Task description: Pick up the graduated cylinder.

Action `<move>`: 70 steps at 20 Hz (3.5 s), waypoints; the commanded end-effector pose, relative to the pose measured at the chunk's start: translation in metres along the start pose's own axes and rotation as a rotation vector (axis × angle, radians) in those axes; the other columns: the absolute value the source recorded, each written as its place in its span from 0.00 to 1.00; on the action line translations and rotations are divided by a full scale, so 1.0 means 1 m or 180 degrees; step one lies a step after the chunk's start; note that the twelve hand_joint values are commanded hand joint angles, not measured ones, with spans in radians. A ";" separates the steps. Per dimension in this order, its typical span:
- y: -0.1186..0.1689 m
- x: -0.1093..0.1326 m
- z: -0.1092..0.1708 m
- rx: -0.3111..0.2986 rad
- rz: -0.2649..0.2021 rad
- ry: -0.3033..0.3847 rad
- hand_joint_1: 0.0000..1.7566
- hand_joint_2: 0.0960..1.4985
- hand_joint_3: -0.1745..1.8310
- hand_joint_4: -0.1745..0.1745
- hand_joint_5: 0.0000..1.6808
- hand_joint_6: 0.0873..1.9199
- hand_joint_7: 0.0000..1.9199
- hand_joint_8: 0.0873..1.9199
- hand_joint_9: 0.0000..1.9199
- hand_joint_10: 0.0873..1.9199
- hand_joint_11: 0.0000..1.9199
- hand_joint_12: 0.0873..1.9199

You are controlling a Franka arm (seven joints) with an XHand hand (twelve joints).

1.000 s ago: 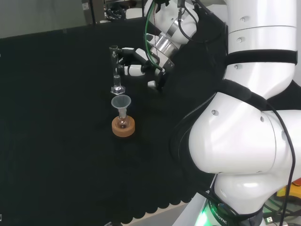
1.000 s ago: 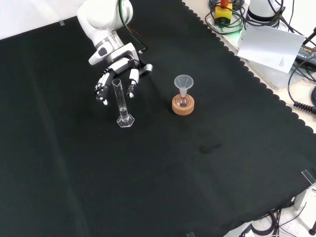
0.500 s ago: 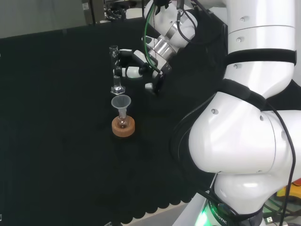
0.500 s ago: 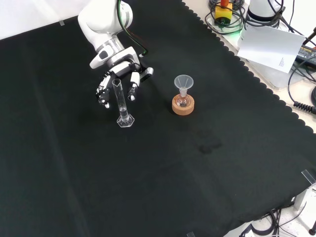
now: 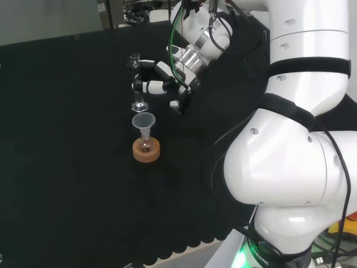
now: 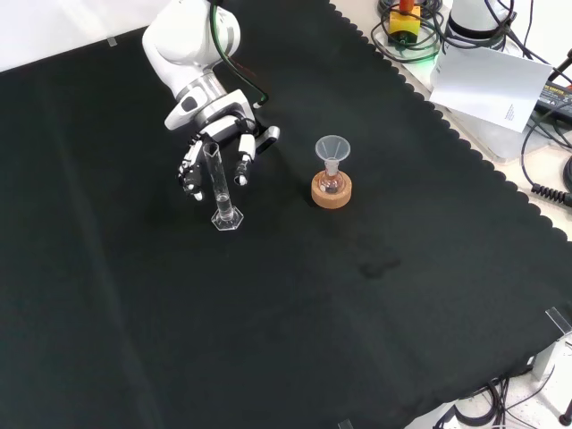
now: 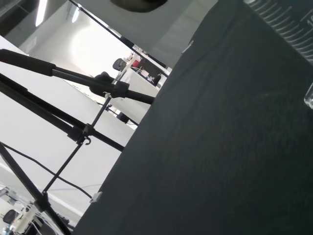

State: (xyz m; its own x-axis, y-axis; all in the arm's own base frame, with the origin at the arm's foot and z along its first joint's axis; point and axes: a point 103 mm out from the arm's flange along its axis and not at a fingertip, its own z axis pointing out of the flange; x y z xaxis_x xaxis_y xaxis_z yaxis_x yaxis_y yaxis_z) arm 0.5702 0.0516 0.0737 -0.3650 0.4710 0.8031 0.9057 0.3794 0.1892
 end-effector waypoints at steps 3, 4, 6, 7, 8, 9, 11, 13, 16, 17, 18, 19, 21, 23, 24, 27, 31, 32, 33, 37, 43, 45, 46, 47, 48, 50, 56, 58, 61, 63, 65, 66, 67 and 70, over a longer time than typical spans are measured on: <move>0.001 -0.002 0.005 0.0057 -0.0027 0.0145 0.55 0.64 0.00 0.37 0.32 0.00 0.27 0.27 0.39 0.21 0.29 0.61; 0.000 -0.003 0.004 0.0023 -0.0026 0.0156 0.55 0.64 0.00 0.37 0.32 0.00 0.27 0.27 0.39 0.21 0.30 0.61; 0.001 -0.003 0.005 -0.0003 -0.0029 0.0154 0.55 0.64 0.00 0.37 0.32 0.00 0.27 0.27 0.40 0.21 0.31 0.60; 0.001 -0.002 0.005 -0.0025 -0.0037 0.0154 0.55 0.64 0.00 0.37 0.33 0.00 0.28 0.27 0.40 0.21 0.32 0.60; 0.001 -0.002 0.006 -0.0053 -0.0040 0.0156 0.55 0.65 0.00 0.38 0.33 0.00 0.28 0.27 0.41 0.20 0.33 0.59; 0.001 -0.002 0.007 -0.0062 -0.0037 0.0151 0.55 0.65 0.00 0.38 0.34 0.00 0.29 0.27 0.41 0.20 0.33 0.59; 0.002 -0.001 0.010 -0.0064 -0.0038 0.0151 0.55 0.65 0.00 0.38 0.35 0.00 0.29 0.28 0.42 0.20 0.34 0.58; 0.004 0.001 0.012 -0.0076 -0.0047 0.0156 0.55 0.65 0.00 0.38 0.35 0.00 0.30 0.27 0.43 0.19 0.35 0.58; 0.006 0.003 0.017 -0.0114 -0.0039 0.0156 0.55 0.66 0.00 0.39 0.36 0.00 0.30 0.27 0.43 0.19 0.36 0.57; 0.006 0.003 0.018 -0.0120 -0.0036 0.0165 0.55 0.66 0.00 0.39 0.36 0.00 0.30 0.27 0.43 0.19 0.36 0.57; 0.006 0.003 0.019 -0.0125 -0.0035 0.0167 0.55 0.66 0.00 0.39 0.36 0.00 0.30 0.27 0.43 0.19 0.36 0.57; 0.006 0.003 0.020 -0.0131 -0.0032 0.0170 0.55 0.66 0.00 0.39 0.37 0.00 0.30 0.27 0.44 0.19 0.36 0.57; 0.006 0.002 0.020 -0.0154 -0.0024 0.0186 0.54 0.66 0.00 0.39 0.37 0.00 0.30 0.27 0.44 0.18 0.37 0.56; 0.005 0.001 0.019 -0.0174 -0.0021 0.0214 0.54 0.67 0.00 0.39 0.38 0.00 0.30 0.27 0.45 0.18 0.37 0.56; 0.005 0.001 0.019 -0.0181 -0.0009 0.0217 0.54 0.67 0.00 0.39 0.38 0.00 0.31 0.27 0.45 0.18 0.37 0.56; 0.003 -0.001 0.019 -0.0211 0.0018 0.0230 0.54 0.68 0.00 0.39 0.39 0.01 0.31 0.27 0.45 0.17 0.38 0.56; 0.005 0.000 0.021 -0.0215 0.0027 0.0202 0.54 0.69 0.00 0.40 0.41 0.02 0.31 0.27 0.46 0.17 0.38 0.55; 0.005 0.000 0.021 -0.0208 0.0034 0.0227 0.54 0.69 0.00 0.40 0.41 0.02 0.32 0.27 0.46 0.17 0.39 0.55; 0.006 -0.001 0.022 -0.0209 0.0044 0.0221 0.55 0.69 0.00 0.40 0.41 0.03 0.32 0.27 0.47 0.16 0.40 0.54; 0.008 0.001 0.023 -0.0291 0.0070 0.0186 0.59 0.72 0.00 0.43 0.45 0.11 0.36 0.26 0.52 0.12 0.45 0.51; 0.008 0.004 0.022 -0.0380 0.0097 0.0063 0.63 0.78 0.00 0.53 0.51 0.24 0.45 0.24 0.61 0.05 0.55 0.44; 0.006 0.005 0.015 -0.0379 0.0084 -0.0014 0.63 0.77 0.05 0.42 0.54 0.44 0.50 0.23 0.64 0.04 0.59 0.42; 0.004 0.006 0.010 -0.0350 0.0066 -0.0058 0.63 0.76 0.06 0.37 0.55 0.48 0.53 0.23 0.66 0.04 0.62 0.40; 0.003 0.007 0.006 -0.0318 0.0063 -0.0120 0.63 0.75 0.07 0.31 0.57 0.50 0.56 0.21 0.68 0.03 0.64 0.39; 0.002 0.008 0.002 -0.0290 0.0059 -0.0222 0.64 0.74 0.08 0.25 0.58 0.50 0.58 0.20 0.69 0.02 0.66 0.37; 0.001 0.010 -0.006 -0.0184 0.0012 -0.0415 0.65 0.73 0.08 0.15 0.60 0.49 0.62 0.16 0.72 0.00 0.68 0.35; -0.002 0.021 -0.031 0.0039 -0.0045 -0.0814 0.65 0.73 0.07 0.08 0.61 0.48 0.65 0.14 0.74 0.00 0.69 0.34; -0.005 0.027 -0.040 0.0069 -0.0051 -0.0945 0.65 0.73 0.07 0.08 0.61 0.48 0.65 0.14 0.74 0.00 0.69 0.34; -0.014 0.037 -0.053 0.0069 -0.0030 -0.1112 0.66 0.73 0.07 0.07 0.61 0.48 0.65 0.13 0.74 0.00 0.69 0.34; -0.021 0.043 -0.061 0.0081 -0.0012 -0.1207 0.66 0.73 0.07 0.07 0.61 0.48 0.66 0.13 0.74 0.00 0.70 0.33; -0.031 0.048 -0.066 0.0099 0.0024 -0.1307 0.66 0.73 0.07 0.06 0.61 0.47 0.66 0.12 0.74 0.00 0.70 0.33; -0.036 0.051 -0.068 0.0089 0.0053 -0.1318 0.66 0.73 0.07 0.06 0.61 0.47 0.66 0.12 0.74 0.00 0.70 0.33; -0.041 0.053 -0.071 0.0096 0.0068 -0.1344 0.66 0.73 0.07 0.06 0.61 0.47 0.66 0.12 0.75 0.00 0.70 0.33; -0.057 0.060 -0.080 0.0178 0.0083 -0.1405 0.66 0.73 0.07 0.06 0.61 0.47 0.66 0.11 0.75 0.00 0.70 0.33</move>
State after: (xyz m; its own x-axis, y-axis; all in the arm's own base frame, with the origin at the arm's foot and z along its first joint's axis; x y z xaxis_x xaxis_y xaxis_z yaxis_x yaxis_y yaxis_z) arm 0.5398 0.0168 0.1428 -0.4222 0.7218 0.5484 0.9019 0.3952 0.1742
